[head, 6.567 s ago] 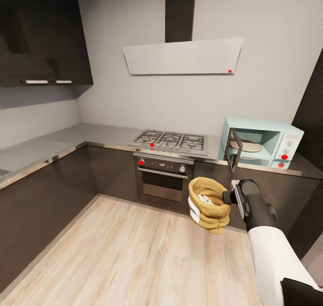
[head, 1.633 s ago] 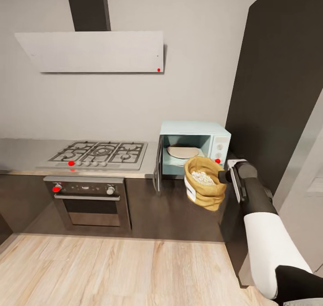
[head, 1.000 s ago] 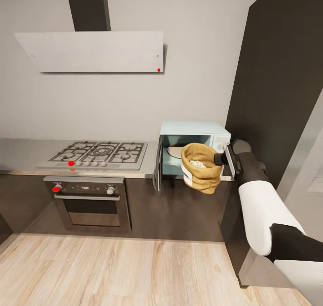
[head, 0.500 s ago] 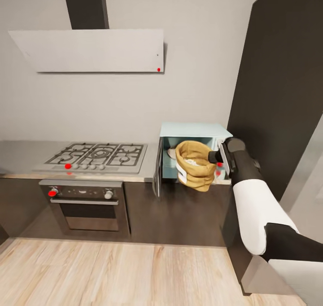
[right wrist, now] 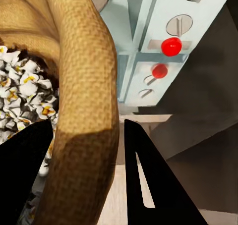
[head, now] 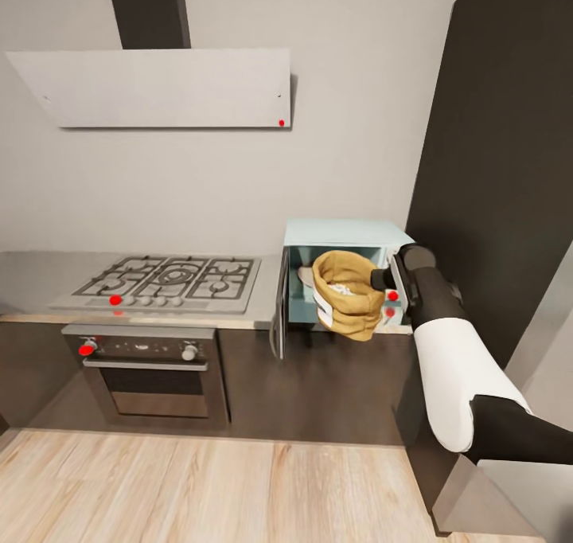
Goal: In the kitchen, take the popcorn bag from the countertop, put it into the microwave, and heat it until the popcorn is cooked so the cooked popcorn ends up inside the bag.
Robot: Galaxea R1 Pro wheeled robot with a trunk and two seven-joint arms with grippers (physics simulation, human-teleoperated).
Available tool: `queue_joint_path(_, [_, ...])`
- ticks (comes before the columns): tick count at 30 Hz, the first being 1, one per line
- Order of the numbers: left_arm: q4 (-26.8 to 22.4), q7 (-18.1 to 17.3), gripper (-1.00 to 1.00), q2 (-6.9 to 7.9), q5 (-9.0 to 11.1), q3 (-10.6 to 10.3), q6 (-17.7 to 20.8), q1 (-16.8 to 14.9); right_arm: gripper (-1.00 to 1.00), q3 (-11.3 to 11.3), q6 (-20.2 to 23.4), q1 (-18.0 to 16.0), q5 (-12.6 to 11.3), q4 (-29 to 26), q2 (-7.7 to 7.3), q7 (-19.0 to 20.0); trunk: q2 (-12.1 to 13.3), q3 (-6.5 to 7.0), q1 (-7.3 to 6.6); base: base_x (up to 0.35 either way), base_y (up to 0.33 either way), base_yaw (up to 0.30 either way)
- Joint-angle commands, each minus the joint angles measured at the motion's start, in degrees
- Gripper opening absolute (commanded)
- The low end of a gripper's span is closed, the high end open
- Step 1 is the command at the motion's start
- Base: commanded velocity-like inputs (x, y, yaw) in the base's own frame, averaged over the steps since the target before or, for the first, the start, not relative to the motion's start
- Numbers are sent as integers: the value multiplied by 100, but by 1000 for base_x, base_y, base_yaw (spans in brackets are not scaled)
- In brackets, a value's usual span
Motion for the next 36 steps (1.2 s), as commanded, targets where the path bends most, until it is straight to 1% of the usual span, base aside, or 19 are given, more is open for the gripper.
queue_joint_path(1, [-8, -8, 100, 2, 24, -2, -9, 2, -100, -23, 17, -4, 40, -5, 10, 28, -4, -6, 2, 245, 0, 0])
queue_joint_path(2, [0, -15, 100, 5, 2, 1, -8, 2, -100, -35, 17, -4, 72, 29, -23, 44, -4, -6, 2, 0, 0, 0])
queue_joint_path(3, [-5, -14, 100, 9, 10, 5, -8, 2, -100, -22, 17, -4, 129, 61, -10, 22, -4, -6, 2, 0, 0, 0])
queue_joint_path(7, [-9, -8, 100, 13, 19, 9, -8, 2, -100, -11, 17, -4, 199, 184, 5, -4, -4, -6, 2, 0, 0, 0])
queue_joint_path(12, [-10, -7, 100, 13, 19, 10, -8, 2, -100, -17, 17, -7, 392, 55, 13, -9, -4, -6, 2, 0, 0, 0])
queue_joint_path(16, [-17, -6, 100, 13, 24, 18, -8, 2, -100, -13, 17, -7, 395, 90, 50, -17, -4, -6, 2, 0, 0, 0])
queue_joint_path(24, [-25, -6, 100, 10, 28, 27, -3, 2, -100, 0, 17, -6, 374, 110, 57, -18, -4, -6, 2, 10, 0, 0])
queue_joint_path(32, [-26, -6, 100, 13, 24, 19, 0, 2, -100, -11, 17, -6, 382, 118, 43, -18, -4, -6, 2, 258, 0, 0])
queue_joint_path(36, [-26, -6, 100, 13, 27, 19, 0, 2, -100, -17, 17, -6, 382, 328, 37, -24, -4, -6, 2, 290, 0, 0])
